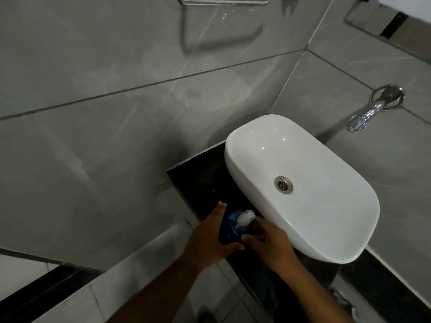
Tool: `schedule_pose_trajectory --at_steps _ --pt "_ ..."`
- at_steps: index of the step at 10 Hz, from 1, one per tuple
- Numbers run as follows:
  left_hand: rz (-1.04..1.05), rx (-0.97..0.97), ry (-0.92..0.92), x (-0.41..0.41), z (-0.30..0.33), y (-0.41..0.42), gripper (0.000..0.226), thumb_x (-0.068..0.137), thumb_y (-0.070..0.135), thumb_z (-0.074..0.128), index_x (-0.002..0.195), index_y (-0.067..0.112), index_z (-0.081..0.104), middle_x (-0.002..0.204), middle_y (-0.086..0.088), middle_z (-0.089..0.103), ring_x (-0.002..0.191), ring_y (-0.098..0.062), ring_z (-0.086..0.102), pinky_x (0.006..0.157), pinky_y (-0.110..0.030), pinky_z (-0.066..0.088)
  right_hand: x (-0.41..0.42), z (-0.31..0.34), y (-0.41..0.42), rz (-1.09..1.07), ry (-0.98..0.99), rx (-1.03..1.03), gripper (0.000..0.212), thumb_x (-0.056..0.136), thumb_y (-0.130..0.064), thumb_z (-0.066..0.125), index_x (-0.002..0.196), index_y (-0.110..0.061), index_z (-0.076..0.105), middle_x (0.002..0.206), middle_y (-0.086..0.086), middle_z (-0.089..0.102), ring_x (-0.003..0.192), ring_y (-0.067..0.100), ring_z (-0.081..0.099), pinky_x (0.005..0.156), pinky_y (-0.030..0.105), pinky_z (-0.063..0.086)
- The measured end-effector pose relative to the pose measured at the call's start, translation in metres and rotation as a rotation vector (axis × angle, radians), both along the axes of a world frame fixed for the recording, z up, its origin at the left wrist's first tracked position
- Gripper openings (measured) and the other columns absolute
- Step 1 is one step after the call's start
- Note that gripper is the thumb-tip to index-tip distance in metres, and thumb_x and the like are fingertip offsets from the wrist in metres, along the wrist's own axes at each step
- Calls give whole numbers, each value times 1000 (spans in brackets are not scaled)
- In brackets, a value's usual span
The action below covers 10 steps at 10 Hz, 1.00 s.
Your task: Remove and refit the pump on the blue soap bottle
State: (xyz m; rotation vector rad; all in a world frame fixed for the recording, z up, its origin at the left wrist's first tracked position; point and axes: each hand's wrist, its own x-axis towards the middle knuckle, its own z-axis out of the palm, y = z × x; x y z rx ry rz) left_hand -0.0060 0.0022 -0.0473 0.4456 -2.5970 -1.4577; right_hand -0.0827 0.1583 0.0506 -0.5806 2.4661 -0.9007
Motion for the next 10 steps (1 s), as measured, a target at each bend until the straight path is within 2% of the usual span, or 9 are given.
schedule_pose_trajectory --at_steps 1,2,4,5,6,7,8,9,10 --pt "11 -27 -23 -2 0 1 95 68 60 75 144 25 31 148 1 42 131 -13 39 103 -22 30 3 -11 -6 -17 40 -33 35 80 -21 77 113 -25 66 90 -9 71 82 1 67 65 2 47" --pt "52 7 -45 -3 4 -6 88 71 71 63 140 23 40 134 -1 57 121 -13 51 98 -23 41 0 -20 -18 -14 67 -50 36 81 -25 75 116 -29 65 94 -8 70 84 1 64 67 6 45" --pt "203 -22 -19 -17 12 -53 82 72 57 74 137 17 46 126 -7 62 114 -19 57 94 -21 42 -22 -24 -75 96 76 -131 26 82 -21 71 103 -34 65 92 -13 72 85 -9 65 74 5 47" --pt "241 -27 -15 -27 20 -86 71 74 49 77 131 15 51 116 -6 67 105 -18 62 90 -31 50 -38 -25 -117 129 99 -134 17 82 -23 71 98 -24 67 90 -6 73 80 2 66 72 22 53" --pt "283 -25 -14 -36 27 -115 61 77 47 75 125 15 55 109 -3 69 97 -16 64 78 -19 47 -51 -27 -155 158 123 -136 13 81 -24 69 76 -31 60 75 -9 67 64 -5 59 57 10 42" --pt "306 -5 -27 -42 31 -138 49 82 39 72 125 24 55 108 0 68 98 -16 63 77 -19 44 -59 -32 -185 185 128 -138 14 84 -27 69 79 -32 57 75 -15 59 62 -9 53 54 6 34" --pt "312 64 -6 -48 27 -151 51 84 30 72 130 34 50 114 8 64 103 -11 58 86 -24 44 -68 -40 -201 175 147 -164 9 85 -29 68 87 -21 63 82 -8 63 69 4 59 60 13 37" --pt "315 8 -29 -52 31 -154 48 84 33 71 128 32 52 112 5 66 101 -16 61 83 -25 46 -68 -35 -204 197 123 -135 14 84 -27 69 93 -17 64 88 -3 65 80 13 62 69 21 42" --pt "292 6 -38 -48 32 -160 59 77 35 78 128 27 51 116 -1 67 104 -21 62 88 -35 51 -69 -8 -202 31 183 -254 17 85 -30 68 95 -17 63 87 -2 66 80 16 64 62 19 46"
